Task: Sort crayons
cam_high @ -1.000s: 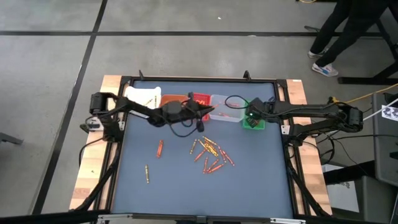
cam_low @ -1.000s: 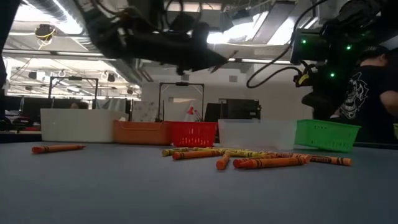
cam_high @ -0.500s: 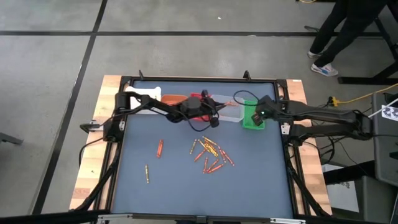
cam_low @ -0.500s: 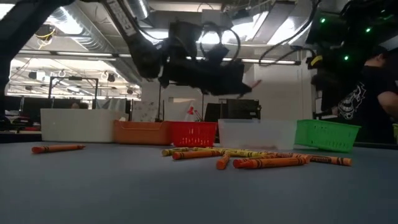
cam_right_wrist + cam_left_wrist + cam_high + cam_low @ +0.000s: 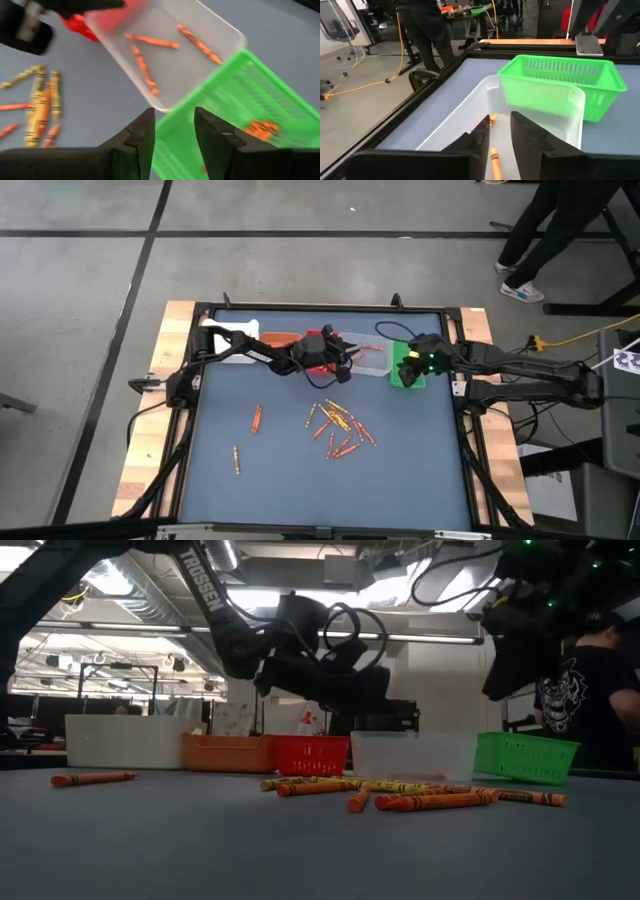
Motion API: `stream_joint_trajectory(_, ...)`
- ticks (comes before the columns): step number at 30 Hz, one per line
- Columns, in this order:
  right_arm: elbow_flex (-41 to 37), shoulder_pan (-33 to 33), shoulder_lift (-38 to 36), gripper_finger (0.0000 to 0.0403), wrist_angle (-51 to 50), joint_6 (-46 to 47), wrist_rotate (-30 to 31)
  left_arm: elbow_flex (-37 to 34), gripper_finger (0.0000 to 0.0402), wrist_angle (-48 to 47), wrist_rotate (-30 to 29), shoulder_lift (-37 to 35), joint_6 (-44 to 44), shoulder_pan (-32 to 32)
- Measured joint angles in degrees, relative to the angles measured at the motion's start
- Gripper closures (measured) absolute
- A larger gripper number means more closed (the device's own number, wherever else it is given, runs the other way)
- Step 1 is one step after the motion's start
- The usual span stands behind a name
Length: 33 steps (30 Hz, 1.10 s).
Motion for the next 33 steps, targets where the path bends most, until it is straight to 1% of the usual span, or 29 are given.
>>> stream_joint_trajectory(5,0.0,1.0,0.0,0.0265,3.4,-0.8,-3.1,0.0,0.0315,-0.9,0.0,0.0,0.0,0.0)
stream_joint_trajectory(10,0.0,6.8,0.0,0.0265,6.0,1.0,-2.7,0.0,0.0302,-1.2,0.0,0.0,0.0,0.0)
stream_joint_trajectory(15,0.0,14.3,0.0,0.0265,9.6,4.7,0.3,0.0,0.0297,-1.1,0.0,0.0,0.0,0.0)
stream_joint_trajectory(18,0.0,18.5,0.0,0.0265,11.7,5.0,2.1,0.0,0.0300,-1.1,0.0,0.0,0.0,0.0)
stream_joint_trajectory(26,0.0,27.2,0.8,0.0265,18.1,6.7,2.9,0.0,0.0303,-1.1,0.0,0.0,0.0,0.0)
stream_joint_trajectory(29,0.0,30.1,2.8,0.0265,19.7,8.4,4.9,0.0,0.0304,-1.1,0.0,0.0,0.0,0.0)
stream_joint_trajectory(33,0.0,33.9,7.6,0.0265,21.4,11.4,7.8,0.0,0.0304,-1.1,0.0,0.0,0.0,0.0)
